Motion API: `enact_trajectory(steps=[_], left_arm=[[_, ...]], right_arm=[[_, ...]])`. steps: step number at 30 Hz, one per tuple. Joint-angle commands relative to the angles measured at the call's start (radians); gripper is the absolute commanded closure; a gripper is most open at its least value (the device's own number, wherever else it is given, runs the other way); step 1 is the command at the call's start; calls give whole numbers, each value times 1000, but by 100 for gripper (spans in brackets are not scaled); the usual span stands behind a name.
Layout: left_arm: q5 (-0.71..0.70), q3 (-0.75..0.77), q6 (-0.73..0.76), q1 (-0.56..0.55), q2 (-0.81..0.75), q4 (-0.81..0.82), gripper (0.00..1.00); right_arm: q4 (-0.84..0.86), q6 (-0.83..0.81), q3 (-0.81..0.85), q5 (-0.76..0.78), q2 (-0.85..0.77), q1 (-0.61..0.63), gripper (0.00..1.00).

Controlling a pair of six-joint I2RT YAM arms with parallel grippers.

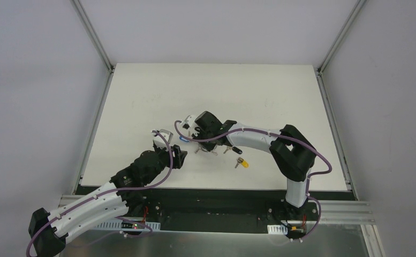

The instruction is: Put the keys on the keyring

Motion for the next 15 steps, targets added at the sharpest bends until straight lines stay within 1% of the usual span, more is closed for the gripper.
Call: enact_trajectory(steps=[1,8,15], left_arm=[[-17,-2,-15,12,3,26,43],[-17,-2,-15,11,0,24,43],[-17,-5,-9,12,-31,18,44]], right_arm=[[-12,-11,52,2,-19,-3,100],[-27,-1,63,-6,-24,-3,100],[-36,82,49,-46,-121,-3,100]])
